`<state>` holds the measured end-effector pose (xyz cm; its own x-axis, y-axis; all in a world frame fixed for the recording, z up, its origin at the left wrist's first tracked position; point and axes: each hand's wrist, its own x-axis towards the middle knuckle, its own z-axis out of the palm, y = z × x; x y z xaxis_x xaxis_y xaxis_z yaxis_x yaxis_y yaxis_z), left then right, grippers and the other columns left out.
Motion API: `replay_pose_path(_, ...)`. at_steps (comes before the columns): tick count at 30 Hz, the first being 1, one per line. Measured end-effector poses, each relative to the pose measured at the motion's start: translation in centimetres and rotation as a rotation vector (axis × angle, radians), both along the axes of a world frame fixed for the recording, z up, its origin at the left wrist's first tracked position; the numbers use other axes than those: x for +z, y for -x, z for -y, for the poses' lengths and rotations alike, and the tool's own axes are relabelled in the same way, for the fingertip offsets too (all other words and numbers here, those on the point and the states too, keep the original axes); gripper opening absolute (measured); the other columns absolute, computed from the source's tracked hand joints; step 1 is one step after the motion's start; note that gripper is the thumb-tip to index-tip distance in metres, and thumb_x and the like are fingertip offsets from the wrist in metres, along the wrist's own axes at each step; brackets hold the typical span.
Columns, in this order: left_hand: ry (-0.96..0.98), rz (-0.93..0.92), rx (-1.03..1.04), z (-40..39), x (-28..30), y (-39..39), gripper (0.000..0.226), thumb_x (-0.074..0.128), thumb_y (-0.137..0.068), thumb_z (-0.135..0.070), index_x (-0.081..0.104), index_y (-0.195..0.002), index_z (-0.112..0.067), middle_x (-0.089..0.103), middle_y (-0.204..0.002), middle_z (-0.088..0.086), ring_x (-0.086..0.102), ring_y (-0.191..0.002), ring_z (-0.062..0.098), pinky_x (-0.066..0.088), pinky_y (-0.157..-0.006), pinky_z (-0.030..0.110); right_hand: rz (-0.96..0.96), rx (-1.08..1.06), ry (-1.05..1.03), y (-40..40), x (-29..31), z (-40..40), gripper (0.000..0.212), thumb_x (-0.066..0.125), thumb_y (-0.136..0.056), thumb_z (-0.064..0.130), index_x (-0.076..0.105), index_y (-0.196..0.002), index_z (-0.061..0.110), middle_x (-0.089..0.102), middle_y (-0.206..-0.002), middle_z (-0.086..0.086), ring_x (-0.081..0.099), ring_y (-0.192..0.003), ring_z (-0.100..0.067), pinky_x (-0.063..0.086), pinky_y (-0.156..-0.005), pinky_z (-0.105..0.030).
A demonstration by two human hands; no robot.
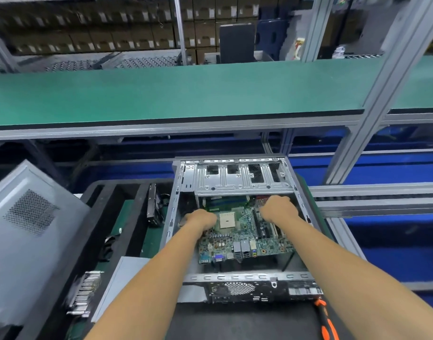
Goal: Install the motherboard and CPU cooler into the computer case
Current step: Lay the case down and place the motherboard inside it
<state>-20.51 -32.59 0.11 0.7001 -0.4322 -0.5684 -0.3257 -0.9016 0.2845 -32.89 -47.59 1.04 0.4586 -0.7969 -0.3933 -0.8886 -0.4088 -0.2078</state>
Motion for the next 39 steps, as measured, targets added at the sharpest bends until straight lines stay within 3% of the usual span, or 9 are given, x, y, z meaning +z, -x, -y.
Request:
replay_pose_path(7, 0.123, -0.081, 0.169, 1.2, -1.3, -1.0, 0.058, 0.039, -0.095, -0.029, 0.028, -0.143, 0.003, 0.018, -0.153, 0.021, 0.017, -0.140, 0.036, 0.031, -0.104, 0.039, 0.024, 0.013, -0.043, -0.9, -1.1, 0.5, 0.025, 0.047, -0.096, 0.026, 0.054, -0.089, 0.003, 0.063, -0.110, -0.018, 0.052, -0.060, -0.020, 0.039, -0.050, -0.025)
replay_pose_path(10, 0.200, -0.126, 0.278, 1.3, -2.2, -1.2, 0.062, 0.046, -0.093, -0.031, 0.027, -0.144, 0.000, 0.009, -0.154, 0.021, 0.023, -0.136, 0.035, 0.036, -0.095, 0.037, 0.021, 0.014, -0.095, -1.2, -1.8, 0.5, 0.024, 0.043, -0.095, 0.026, 0.048, -0.100, 0.003, 0.055, -0.124, -0.023, 0.050, -0.067, -0.020, 0.039, -0.054, -0.027)
replay_pose_path(14, 0.252, -0.143, 0.312, 1.0, -3.4, -1.3, 0.066, 0.056, -0.086, -0.035, 0.036, -0.139, -0.001, 0.023, -0.150, 0.018, 0.028, -0.135, 0.033, 0.037, -0.088, 0.035, 0.025, -0.043, -0.146, -1.4, -2.5, 0.3, 0.050, 0.046, -0.095, 0.029, 0.039, -0.136, 0.000, 0.032, -0.143, -0.027, 0.052, -0.109, -0.031, 0.038, -0.075, -0.032)
replay_pose_path(17, 0.252, -0.153, 0.301, 1.2, -4.0, -1.4, 0.067, 0.056, -0.086, -0.037, 0.036, -0.138, 0.000, 0.016, -0.152, 0.018, 0.030, -0.134, 0.034, 0.035, -0.090, 0.034, 0.060, -0.088, -0.149, -1.2, -3.0, 0.3, 0.049, 0.051, -0.093, 0.028, 0.043, -0.133, 0.000, 0.030, -0.144, -0.025, 0.054, -0.108, -0.034, 0.039, -0.078, -0.033)
replay_pose_path(21, 0.042, 0.073, 0.012, 1.0, -4.4, -0.5, 0.058, 0.049, -0.094, -0.034, 0.034, -0.134, 0.004, 0.035, -0.139, 0.020, 0.036, -0.128, 0.031, 0.039, -0.085, 0.033, 0.095, -0.090, -0.144, -0.9, -3.6, 0.5, 0.042, 0.054, -0.092, 0.028, 0.051, -0.124, 0.000, 0.038, -0.140, -0.024, 0.055, -0.097, -0.031, 0.044, -0.078, -0.034)
replay_pose_path(25, 0.048, 0.325, -0.294, 0.5, -3.7, 0.5, 0.025, 0.055, -0.087, -0.015, 0.050, -0.108, -0.004, 0.060, -0.101, 0.009, 0.060, -0.090, 0.026, 0.044, -0.064, 0.031, 0.098, -0.064, -0.070, -0.5, -4.0, 0.5, 0.046, 0.056, -0.092, 0.032, 0.050, -0.124, -0.001, 0.053, -0.129, -0.019, 0.059, -0.107, -0.032, 0.051, -0.087, -0.038)
replay_pose_path(29, 0.272, -0.082, -0.710, 0.8, -3.5, 1.6, 0.008, 0.065, -0.080, -0.015, 0.057, -0.079, -0.014, 0.057, -0.076, -0.004, 0.056, -0.072, 0.014, 0.047, -0.061, 0.026, 0.073, -0.021, 0.037, -0.4, -3.7, 0.5, 0.027, 0.055, -0.093, 0.031, 0.051, -0.101, 0.006, 0.063, -0.109, -0.013, 0.055, -0.083, -0.027, 0.046, -0.069, -0.033)
replay_pose_path(33, 0.417, -0.138, -0.850, 1.5, -3.4, 2.6, 0.017, 0.072, -0.075, -0.018, 0.057, -0.071, -0.024, 0.048, -0.060, -0.017, 0.046, -0.054, -0.005, 0.032, -0.051, 0.020, -0.010, 0.100, 0.205, -0.6, -3.0, -0.2, 0.022, 0.054, -0.093, 0.025, 0.058, -0.104, 0.007, 0.066, -0.104, -0.013, 0.063, -0.090, -0.031, 0.043, -0.065, -0.033)
replay_pose_path(39, 0.179, -0.274, -1.038, 1.5, -4.1, 3.7, 0.027, 0.076, -0.078, -0.026, 0.069, -0.104, -0.024, 0.053, -0.072, -0.025, 0.048, -0.065, -0.007, 0.031, -0.057, 0.015, 0.088, 0.251, 0.287, -1.2, -2.6, -1.2, 0.014, 0.052, -0.093, 0.023, 0.057, -0.093, 0.010, 0.060, -0.088, -0.009, 0.058, -0.076, -0.029, 0.040, -0.062, -0.031)
